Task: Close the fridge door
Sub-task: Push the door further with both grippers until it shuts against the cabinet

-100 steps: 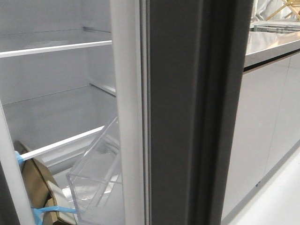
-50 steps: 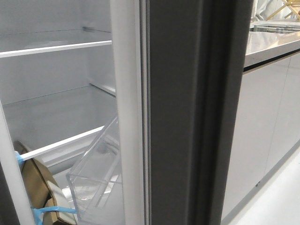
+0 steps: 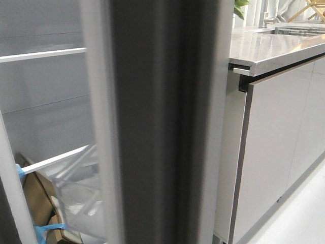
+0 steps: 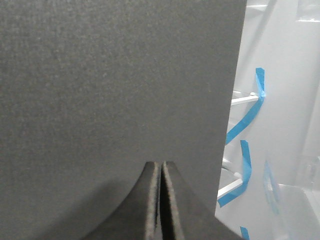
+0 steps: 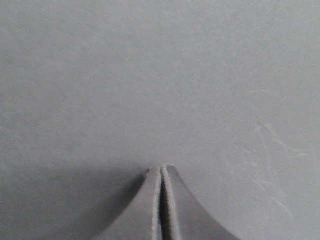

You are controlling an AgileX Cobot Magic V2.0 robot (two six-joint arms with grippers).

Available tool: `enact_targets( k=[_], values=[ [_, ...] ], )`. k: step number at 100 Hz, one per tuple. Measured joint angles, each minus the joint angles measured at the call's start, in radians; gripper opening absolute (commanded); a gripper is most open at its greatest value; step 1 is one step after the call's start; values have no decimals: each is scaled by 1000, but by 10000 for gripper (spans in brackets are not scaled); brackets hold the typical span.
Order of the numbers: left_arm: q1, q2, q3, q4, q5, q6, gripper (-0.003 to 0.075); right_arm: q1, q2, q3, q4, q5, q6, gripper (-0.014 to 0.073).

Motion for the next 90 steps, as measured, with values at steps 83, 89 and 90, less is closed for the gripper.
enact_targets(
  k=[83, 89, 90],
  values=[
    [0, 0, 0, 0, 0, 0, -21, 14, 502, -432, 2, -12, 0, -76],
    [0, 0, 0, 0, 0, 0, -21, 14, 534, -459, 2, -20, 0, -76],
    [0, 0, 0, 0, 0, 0, -21, 14, 542, -465, 2, -25, 0, -76]
  ],
)
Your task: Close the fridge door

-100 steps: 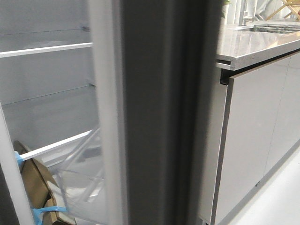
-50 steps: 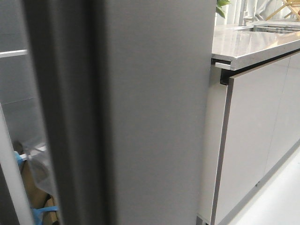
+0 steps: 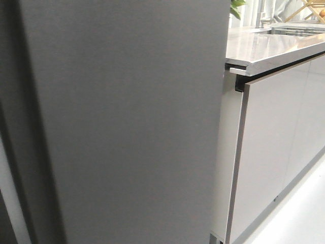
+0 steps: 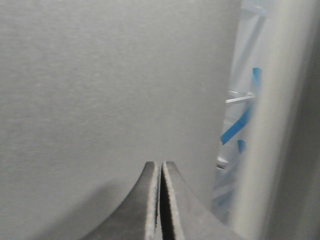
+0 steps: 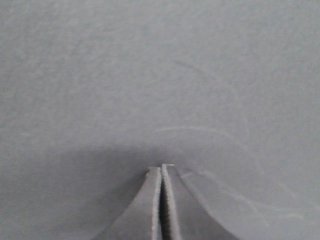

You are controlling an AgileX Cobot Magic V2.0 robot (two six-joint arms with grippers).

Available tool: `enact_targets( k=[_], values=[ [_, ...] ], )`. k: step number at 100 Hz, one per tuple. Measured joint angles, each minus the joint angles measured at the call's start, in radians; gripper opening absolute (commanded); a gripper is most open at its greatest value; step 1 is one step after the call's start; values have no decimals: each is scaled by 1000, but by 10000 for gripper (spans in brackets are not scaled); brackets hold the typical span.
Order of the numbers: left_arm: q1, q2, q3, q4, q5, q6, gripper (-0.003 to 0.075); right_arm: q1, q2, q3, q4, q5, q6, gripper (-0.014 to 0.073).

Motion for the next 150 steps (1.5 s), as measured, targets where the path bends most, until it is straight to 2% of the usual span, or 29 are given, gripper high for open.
enact_targets(
  k=[14, 32, 56, 78, 90, 109, 150],
  values=[
    [0, 0, 0, 0, 0, 0, -21, 4, 81, -55, 0, -76, 0, -76],
    [0, 0, 0, 0, 0, 0, -21, 4, 163, -72, 0, -92, 0, -76],
    [0, 0, 0, 0, 0, 0, -21, -39, 171, -76, 0, -85, 0, -76],
    [0, 0, 0, 0, 0, 0, -21, -97, 128, -55, -30, -13, 0, -76],
    [0, 0, 0, 0, 0, 0, -21, -129, 46, 25, -47, -20, 0, -76],
    [0, 0, 0, 0, 0, 0, -21, -208, -135, 237, -51, -84, 0, -76],
    [0, 0, 0, 0, 0, 0, -21, -420, -586, 666, -51, -119, 0, -76]
  ],
)
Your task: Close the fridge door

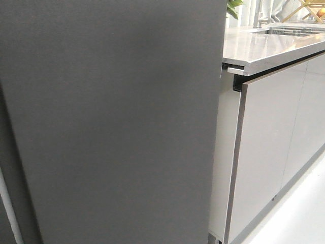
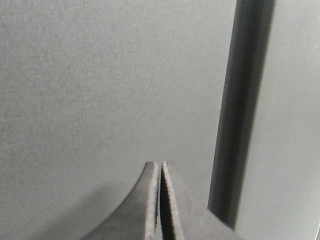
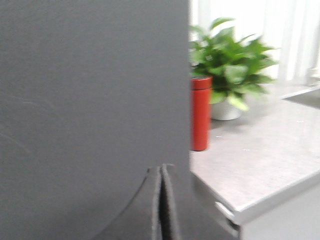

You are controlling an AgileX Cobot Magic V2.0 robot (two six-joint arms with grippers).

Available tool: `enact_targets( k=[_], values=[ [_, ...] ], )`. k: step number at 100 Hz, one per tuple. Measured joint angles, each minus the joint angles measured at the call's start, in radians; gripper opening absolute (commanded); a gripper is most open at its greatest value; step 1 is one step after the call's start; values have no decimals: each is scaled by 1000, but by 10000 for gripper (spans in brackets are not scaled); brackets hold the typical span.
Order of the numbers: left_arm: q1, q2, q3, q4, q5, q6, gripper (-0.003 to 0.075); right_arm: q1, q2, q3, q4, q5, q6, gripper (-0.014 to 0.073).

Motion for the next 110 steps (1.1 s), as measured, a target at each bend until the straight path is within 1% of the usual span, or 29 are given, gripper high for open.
enact_targets(
  k=[20, 34, 69, 88, 110],
  values=[
    [0, 0, 0, 0, 0, 0, -21, -111, -204, 192, 0, -5, 24, -76],
    [0, 0, 0, 0, 0, 0, -21, -162, -360, 333, 0, -7, 32, -76],
    [0, 0, 0, 0, 0, 0, -21, -209, -676, 672, -36, -13, 34, -76],
    [0, 0, 0, 0, 0, 0, -21, -215, -820, 786, -38, -13, 34, -76],
    [0, 0, 0, 0, 0, 0, -21, -215, -888, 877, -38, -21, 34, -76]
  ],
)
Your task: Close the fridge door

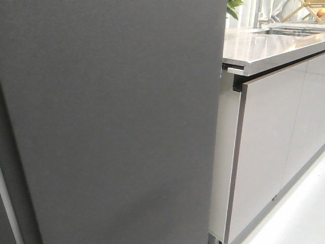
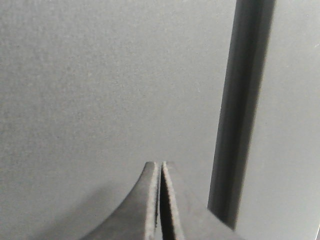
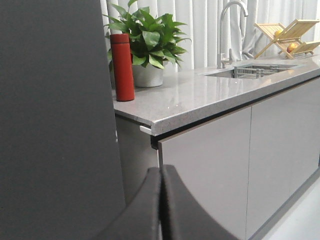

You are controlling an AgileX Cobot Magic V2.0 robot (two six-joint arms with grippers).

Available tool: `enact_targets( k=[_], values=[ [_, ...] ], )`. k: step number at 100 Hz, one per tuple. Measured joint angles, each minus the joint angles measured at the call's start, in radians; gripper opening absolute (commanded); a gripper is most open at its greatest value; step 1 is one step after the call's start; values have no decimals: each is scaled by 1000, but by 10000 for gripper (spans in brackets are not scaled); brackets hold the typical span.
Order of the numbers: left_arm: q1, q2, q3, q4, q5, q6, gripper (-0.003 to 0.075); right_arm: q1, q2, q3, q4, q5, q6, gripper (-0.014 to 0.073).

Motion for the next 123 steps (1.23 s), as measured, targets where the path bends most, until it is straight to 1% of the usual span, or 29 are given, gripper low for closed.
enact_targets(
  k=[7, 20, 123],
  values=[
    [0, 0, 0, 0, 0, 0, -21, 0, -24, 29, 0, -2, 0, -76],
    [0, 0, 0, 0, 0, 0, -21, 0, -62, 29, 0, 13, 0, -76],
    [0, 0, 0, 0, 0, 0, -21, 0, -64, 29, 0, 17, 0, -76]
  ],
)
